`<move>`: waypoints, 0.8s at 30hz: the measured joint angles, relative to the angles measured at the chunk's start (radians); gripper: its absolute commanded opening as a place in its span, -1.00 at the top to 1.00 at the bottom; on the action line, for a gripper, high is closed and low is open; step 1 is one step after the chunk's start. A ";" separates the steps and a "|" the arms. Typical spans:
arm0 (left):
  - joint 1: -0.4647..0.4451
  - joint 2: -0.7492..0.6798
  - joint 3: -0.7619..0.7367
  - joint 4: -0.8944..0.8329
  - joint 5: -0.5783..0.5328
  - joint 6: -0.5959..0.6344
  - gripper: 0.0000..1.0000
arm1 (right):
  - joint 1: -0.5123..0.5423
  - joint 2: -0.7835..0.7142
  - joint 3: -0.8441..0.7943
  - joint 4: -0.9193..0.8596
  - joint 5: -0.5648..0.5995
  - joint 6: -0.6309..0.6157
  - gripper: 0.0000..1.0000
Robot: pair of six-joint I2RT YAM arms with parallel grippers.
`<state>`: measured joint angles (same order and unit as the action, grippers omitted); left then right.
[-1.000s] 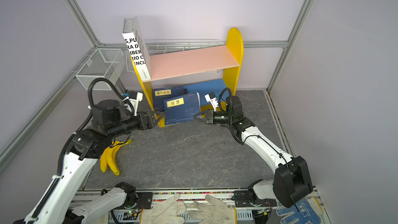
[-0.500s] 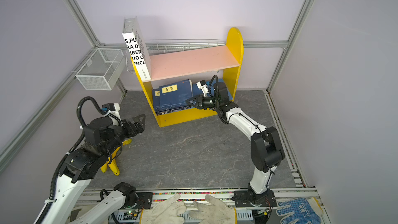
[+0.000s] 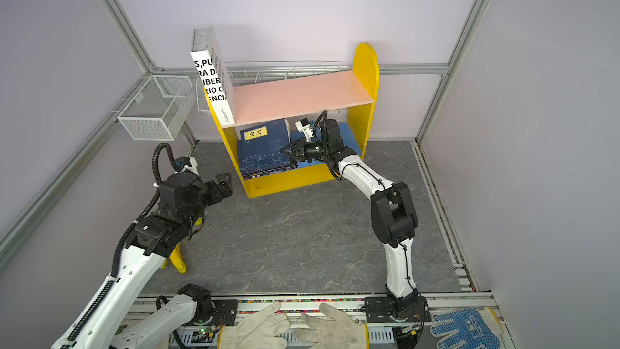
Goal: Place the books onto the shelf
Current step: 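Press the book against the shelved books with the right gripper while left braces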
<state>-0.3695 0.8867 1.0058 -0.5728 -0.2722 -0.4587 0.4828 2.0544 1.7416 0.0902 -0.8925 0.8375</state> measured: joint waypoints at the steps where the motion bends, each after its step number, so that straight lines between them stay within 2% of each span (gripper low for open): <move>1: 0.005 0.000 0.000 0.003 0.005 0.000 -0.99 | 0.003 0.005 0.008 -0.005 -0.002 -0.001 0.86; 16: 0.062 0.076 0.000 0.083 0.110 0.001 -0.99 | 0.013 0.101 0.111 -0.077 -0.046 -0.006 0.85; 24: 0.064 0.201 0.000 0.189 0.124 0.011 -0.99 | 0.011 0.124 0.165 -0.166 -0.055 -0.063 0.85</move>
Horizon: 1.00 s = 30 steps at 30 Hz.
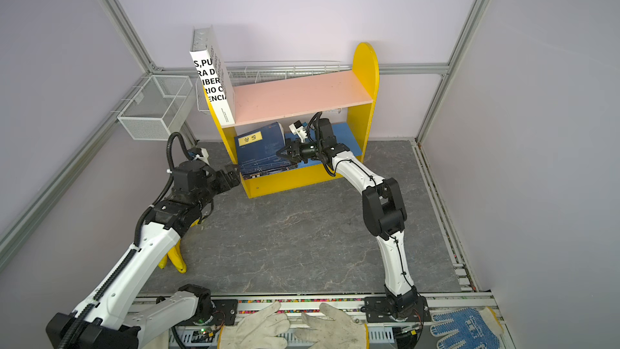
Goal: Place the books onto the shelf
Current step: 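Press the book against the shelved books with the right gripper while left braces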
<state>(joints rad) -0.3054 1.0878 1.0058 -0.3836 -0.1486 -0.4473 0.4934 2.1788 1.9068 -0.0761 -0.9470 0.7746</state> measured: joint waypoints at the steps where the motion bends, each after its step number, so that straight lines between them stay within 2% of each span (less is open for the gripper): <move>1: 0.001 0.018 0.000 0.019 0.000 0.000 -0.99 | 0.000 0.000 0.003 -0.008 -0.001 -0.005 0.85; 14: 0.019 0.271 0.031 0.244 -0.032 -0.053 -0.99 | -0.002 0.014 0.026 -0.041 -0.005 -0.020 0.85; 20: 0.022 0.335 0.031 0.333 -0.047 -0.095 -0.99 | -0.006 0.029 0.032 -0.045 -0.017 -0.020 0.85; 26: 0.024 0.375 0.031 0.349 -0.054 -0.136 -0.93 | -0.006 0.032 0.036 -0.049 -0.019 -0.020 0.84; 30: 0.024 0.375 0.026 0.350 -0.066 -0.162 -0.93 | -0.006 0.032 0.040 -0.058 -0.018 -0.021 0.73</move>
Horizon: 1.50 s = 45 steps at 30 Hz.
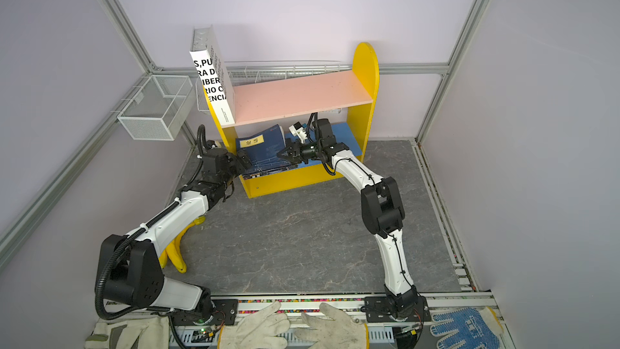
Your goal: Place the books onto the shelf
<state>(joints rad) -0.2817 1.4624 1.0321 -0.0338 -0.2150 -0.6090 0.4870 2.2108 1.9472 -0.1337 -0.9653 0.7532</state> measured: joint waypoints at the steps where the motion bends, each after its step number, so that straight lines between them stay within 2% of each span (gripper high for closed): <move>1: 0.000 -0.002 -0.005 0.005 -0.003 -0.006 -0.93 | 0.000 0.000 0.002 -0.008 0.003 -0.006 0.69; 6: 0.000 -0.005 -0.011 0.005 -0.021 -0.023 -0.93 | 0.000 0.000 0.011 -0.045 0.029 -0.036 0.37; 10: 0.000 -0.005 -0.012 0.003 -0.024 -0.037 -0.94 | -0.006 0.000 0.031 -0.100 0.075 -0.073 0.29; 14: 0.000 -0.005 -0.016 0.006 -0.023 -0.053 -0.94 | -0.027 0.000 0.058 -0.162 0.137 -0.109 0.31; 21: 0.000 -0.005 -0.016 0.006 -0.019 -0.065 -0.94 | -0.054 0.000 0.074 -0.224 0.226 -0.154 0.59; 29: 0.000 -0.026 -0.031 0.020 -0.004 -0.063 -0.97 | -0.041 0.000 0.078 -0.229 0.242 -0.156 0.57; 39: 0.002 -0.230 -0.116 0.114 0.056 -0.031 -0.99 | -0.045 -0.002 0.071 -0.201 0.267 -0.156 0.48; 45: 0.008 -0.436 -0.177 0.076 0.124 -0.011 -0.99 | -0.060 -0.114 -0.131 -0.079 0.301 -0.152 0.15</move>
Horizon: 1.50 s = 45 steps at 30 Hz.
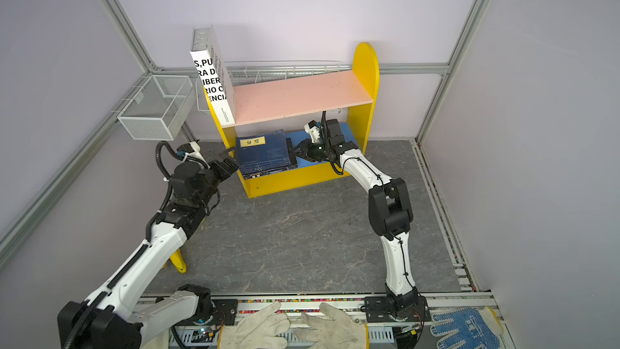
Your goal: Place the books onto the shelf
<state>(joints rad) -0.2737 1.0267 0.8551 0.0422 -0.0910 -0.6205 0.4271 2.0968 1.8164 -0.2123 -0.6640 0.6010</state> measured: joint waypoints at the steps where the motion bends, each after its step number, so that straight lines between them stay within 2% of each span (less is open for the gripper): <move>1: 0.000 -0.045 -0.006 -0.032 0.023 0.007 -0.99 | -0.005 -0.035 -0.046 0.014 0.005 0.004 0.11; 6: 0.000 -0.241 -0.010 -0.204 0.130 0.051 -0.99 | -0.017 -0.245 -0.253 0.085 0.033 -0.008 -0.07; 9: 0.000 -0.370 -0.037 -0.309 0.138 0.066 -0.99 | -0.015 -0.404 -0.381 0.124 0.058 -0.029 -0.17; 11: 0.000 -0.452 -0.074 -0.370 0.105 0.068 -0.99 | -0.010 -0.513 -0.471 0.132 0.092 -0.052 -0.40; 13: 0.000 -0.523 -0.111 -0.423 0.043 0.069 -0.99 | -0.003 -0.625 -0.567 0.125 0.147 -0.087 -0.84; 14: 0.000 -0.541 -0.123 -0.442 0.009 0.069 -0.99 | 0.002 -0.673 -0.607 0.119 0.182 -0.100 -0.99; 15: 0.000 -0.555 -0.137 -0.463 -0.032 0.070 -0.99 | 0.006 -0.724 -0.653 0.106 0.227 -0.119 -0.78; 20: 0.000 -0.537 -0.208 -0.493 -0.206 0.076 -0.99 | 0.011 -0.971 -0.885 0.019 0.493 -0.190 -0.76; 23: 0.000 -0.460 -0.235 -0.460 -0.313 0.077 -0.99 | 0.011 -1.110 -1.000 -0.056 0.656 -0.213 -0.77; 28: 0.000 -0.216 -0.260 -0.284 -0.504 0.158 -0.99 | 0.011 -1.341 -1.122 -0.179 0.918 -0.220 -0.77; 31: 0.000 -0.038 -0.318 -0.077 -0.622 0.257 -0.99 | 0.009 -1.457 -1.166 -0.238 1.066 -0.211 -0.77; 34: 0.002 0.112 -0.396 0.119 -0.682 0.364 -0.99 | 0.005 -1.553 -1.204 -0.294 1.191 -0.197 -0.77; 40: 0.059 0.287 -0.511 0.503 -0.659 0.492 -0.98 | 0.005 -1.710 -1.262 -0.378 1.386 -0.143 -0.77; 45: 0.178 0.344 -0.583 0.771 -0.516 0.498 -0.98 | 0.005 -1.750 -1.300 -0.404 1.477 -0.112 -0.77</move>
<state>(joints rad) -0.0956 1.3712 0.2718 0.8131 -0.6067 -0.1223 0.4316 0.3470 0.5167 -0.6163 0.8131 0.4889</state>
